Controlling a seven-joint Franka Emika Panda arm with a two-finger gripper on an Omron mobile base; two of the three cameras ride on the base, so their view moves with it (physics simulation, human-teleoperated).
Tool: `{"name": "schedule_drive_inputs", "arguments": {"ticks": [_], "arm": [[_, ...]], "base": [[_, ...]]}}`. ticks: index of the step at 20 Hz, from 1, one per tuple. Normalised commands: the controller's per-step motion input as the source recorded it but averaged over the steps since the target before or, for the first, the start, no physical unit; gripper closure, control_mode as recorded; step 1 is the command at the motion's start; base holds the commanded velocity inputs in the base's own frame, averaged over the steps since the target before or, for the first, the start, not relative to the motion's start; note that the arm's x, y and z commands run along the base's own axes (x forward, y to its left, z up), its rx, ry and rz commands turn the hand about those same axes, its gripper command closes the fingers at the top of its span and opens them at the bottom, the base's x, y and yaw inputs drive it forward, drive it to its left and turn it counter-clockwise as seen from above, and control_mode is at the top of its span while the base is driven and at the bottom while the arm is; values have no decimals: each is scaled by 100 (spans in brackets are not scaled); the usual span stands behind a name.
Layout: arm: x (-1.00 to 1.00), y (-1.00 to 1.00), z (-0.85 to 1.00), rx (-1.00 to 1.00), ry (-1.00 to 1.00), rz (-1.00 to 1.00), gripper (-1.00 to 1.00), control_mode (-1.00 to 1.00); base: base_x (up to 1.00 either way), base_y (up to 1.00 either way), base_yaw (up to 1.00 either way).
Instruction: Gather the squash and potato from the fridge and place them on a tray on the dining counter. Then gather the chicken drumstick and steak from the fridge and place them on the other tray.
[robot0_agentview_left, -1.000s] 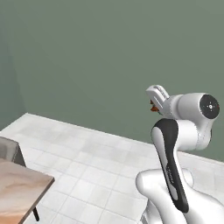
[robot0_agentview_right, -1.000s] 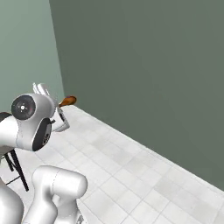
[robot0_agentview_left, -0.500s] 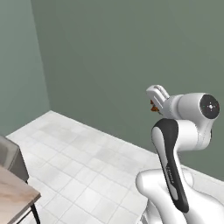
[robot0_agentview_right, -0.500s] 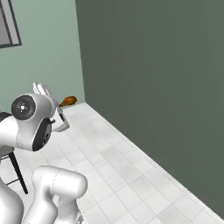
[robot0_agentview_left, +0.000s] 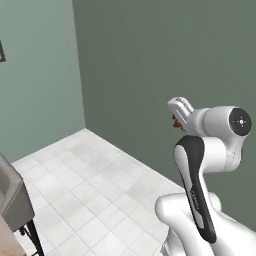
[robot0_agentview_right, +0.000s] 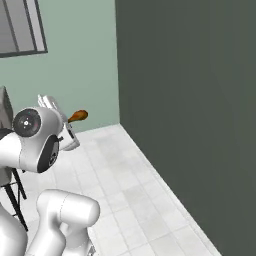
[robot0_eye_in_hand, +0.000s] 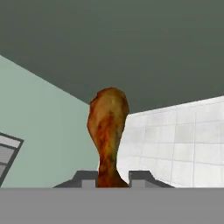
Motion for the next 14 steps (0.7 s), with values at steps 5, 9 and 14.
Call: {"name": "schedule_drive_inputs", "arguments": {"ticks": [5,9,14], "arm": [[0,0,0,0,0,0,100,100],[0,0,0,0,0,0,100,100],[0,0,0,0,0,0,100,100]], "base": [[94,-18,39],[95,-20,41],[94,-20,41]]}}
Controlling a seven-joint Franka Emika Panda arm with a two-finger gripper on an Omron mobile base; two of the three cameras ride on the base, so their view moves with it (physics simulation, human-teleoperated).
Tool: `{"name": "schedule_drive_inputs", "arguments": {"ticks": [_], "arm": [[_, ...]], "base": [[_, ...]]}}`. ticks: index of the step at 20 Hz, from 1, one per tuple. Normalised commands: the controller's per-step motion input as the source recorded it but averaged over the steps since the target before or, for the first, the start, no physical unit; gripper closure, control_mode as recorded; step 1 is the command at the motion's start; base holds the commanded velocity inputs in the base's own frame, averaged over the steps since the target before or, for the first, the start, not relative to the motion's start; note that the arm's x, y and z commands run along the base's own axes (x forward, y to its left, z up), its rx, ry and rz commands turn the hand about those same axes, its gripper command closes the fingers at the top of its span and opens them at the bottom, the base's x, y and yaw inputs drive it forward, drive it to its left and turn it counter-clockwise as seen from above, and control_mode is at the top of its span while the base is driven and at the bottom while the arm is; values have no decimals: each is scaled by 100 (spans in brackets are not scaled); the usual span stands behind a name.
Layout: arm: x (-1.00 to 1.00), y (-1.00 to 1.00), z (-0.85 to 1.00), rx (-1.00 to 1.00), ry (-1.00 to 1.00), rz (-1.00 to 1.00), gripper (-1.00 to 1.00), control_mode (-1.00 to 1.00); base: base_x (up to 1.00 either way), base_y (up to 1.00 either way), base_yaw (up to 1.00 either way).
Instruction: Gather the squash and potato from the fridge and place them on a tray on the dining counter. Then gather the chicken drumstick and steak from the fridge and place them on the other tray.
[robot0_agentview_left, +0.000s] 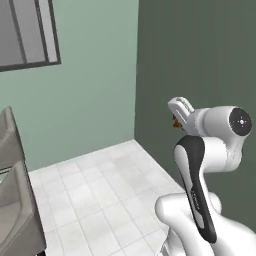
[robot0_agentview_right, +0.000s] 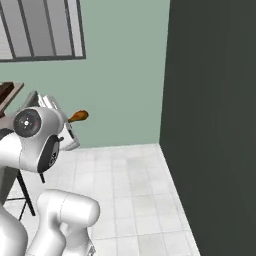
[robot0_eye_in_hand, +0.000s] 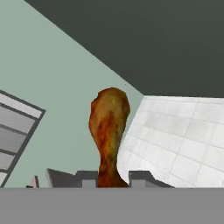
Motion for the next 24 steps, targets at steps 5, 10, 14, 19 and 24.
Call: {"name": "schedule_drive_inputs", "arguments": {"ticks": [5,10,14,19,24], "arm": [[0,0,0,0,0,0,100,100],[0,0,0,0,0,0,100,100],[0,0,0,0,0,0,100,100],[0,0,0,0,0,0,100,100],[0,0,0,0,0,0,100,100]], "base": [[88,-23,39],[85,-24,39],[82,-30,39],[75,-39,39],[69,-44,39]]}}
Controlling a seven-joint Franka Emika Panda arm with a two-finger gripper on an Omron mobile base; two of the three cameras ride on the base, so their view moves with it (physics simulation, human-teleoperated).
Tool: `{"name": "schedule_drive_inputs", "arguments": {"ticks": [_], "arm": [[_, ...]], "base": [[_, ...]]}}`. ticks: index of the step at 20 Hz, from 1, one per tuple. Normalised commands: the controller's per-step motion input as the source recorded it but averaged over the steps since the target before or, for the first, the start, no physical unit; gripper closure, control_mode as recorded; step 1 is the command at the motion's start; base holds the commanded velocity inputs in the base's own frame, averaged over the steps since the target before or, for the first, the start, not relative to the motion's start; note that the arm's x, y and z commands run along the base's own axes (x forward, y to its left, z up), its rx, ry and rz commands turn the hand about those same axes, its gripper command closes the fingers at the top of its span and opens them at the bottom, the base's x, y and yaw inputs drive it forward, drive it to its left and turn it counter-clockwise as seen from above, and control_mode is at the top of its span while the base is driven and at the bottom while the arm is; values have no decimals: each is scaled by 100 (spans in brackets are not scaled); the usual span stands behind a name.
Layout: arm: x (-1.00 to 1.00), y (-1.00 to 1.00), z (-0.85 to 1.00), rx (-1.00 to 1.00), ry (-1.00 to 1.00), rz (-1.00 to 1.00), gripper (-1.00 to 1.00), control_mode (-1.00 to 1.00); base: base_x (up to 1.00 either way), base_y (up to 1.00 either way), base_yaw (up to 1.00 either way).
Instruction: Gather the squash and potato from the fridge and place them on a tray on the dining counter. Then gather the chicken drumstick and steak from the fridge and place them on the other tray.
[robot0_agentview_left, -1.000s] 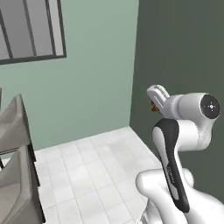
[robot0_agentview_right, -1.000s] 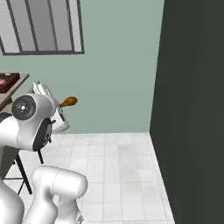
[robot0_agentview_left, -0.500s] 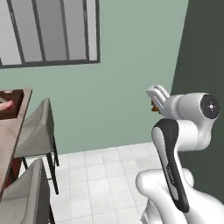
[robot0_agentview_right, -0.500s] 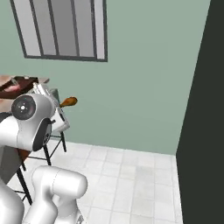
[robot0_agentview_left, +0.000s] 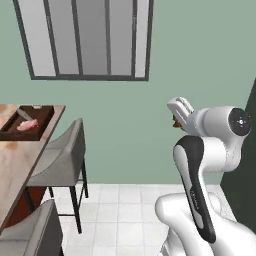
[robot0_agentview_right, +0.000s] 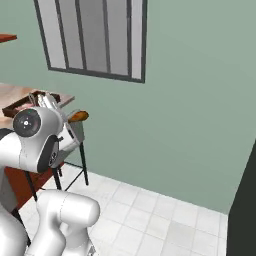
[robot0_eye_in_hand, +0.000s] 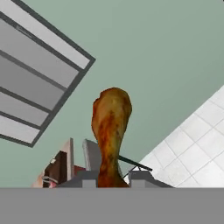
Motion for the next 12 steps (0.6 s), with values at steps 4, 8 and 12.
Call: {"name": "schedule_drive_inputs", "arguments": {"ticks": [4,8,12], "arm": [[0,0,0,0,0,0,100,100],[0,0,0,0,0,0,100,100],[0,0,0,0,0,0,100,100]], "base": [[62,-52,39],[57,-55,38],[57,-49,39]]}}
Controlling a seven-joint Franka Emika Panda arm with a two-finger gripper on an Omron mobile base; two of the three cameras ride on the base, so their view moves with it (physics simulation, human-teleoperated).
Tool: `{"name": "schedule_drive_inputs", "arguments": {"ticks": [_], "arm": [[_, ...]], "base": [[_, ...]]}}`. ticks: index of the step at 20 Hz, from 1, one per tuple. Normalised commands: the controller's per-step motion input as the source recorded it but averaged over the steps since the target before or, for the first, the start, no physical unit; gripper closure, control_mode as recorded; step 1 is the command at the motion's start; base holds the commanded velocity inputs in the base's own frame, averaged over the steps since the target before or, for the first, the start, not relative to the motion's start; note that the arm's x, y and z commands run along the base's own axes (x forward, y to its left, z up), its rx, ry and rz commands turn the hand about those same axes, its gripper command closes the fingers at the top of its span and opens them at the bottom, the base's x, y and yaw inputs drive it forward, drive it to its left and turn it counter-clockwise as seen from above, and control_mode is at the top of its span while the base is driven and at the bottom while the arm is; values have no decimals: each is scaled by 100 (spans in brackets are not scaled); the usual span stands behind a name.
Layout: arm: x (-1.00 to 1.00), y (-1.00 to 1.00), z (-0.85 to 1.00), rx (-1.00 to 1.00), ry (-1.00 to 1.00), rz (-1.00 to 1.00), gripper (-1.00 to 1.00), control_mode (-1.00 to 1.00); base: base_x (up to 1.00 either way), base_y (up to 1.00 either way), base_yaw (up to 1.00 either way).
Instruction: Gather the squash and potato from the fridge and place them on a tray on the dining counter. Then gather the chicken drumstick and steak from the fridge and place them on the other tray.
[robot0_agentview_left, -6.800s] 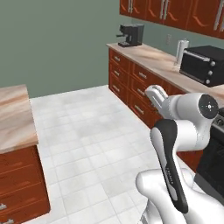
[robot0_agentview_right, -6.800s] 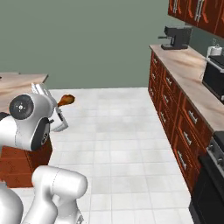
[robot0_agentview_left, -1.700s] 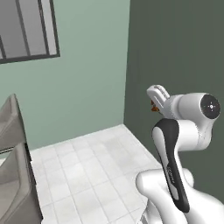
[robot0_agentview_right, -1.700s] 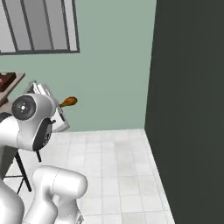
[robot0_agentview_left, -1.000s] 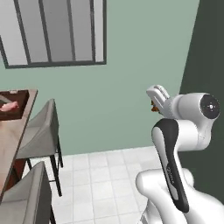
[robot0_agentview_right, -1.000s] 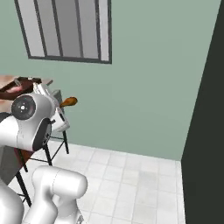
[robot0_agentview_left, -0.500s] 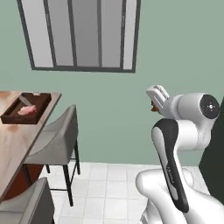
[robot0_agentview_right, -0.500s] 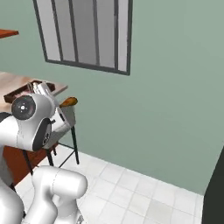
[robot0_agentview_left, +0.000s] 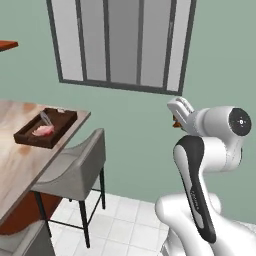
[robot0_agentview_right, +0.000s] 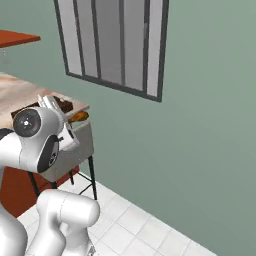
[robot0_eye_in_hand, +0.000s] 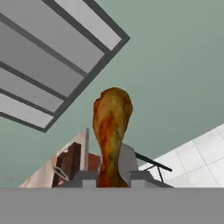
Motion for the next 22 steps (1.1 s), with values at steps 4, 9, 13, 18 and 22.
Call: {"name": "schedule_drive_inputs", "arguments": {"ticks": [4,9,13,18,22], "arm": [[0,0,0,0,0,0,100,100],[0,0,0,0,0,0,100,100],[0,0,0,0,0,0,100,100],[0,0,0,0,0,0,100,100],[0,0,0,0,0,0,100,100]], "base": [[54,-39,39],[46,-35,39],[47,-27,38],[52,-19,37],[54,-11,37]]}}
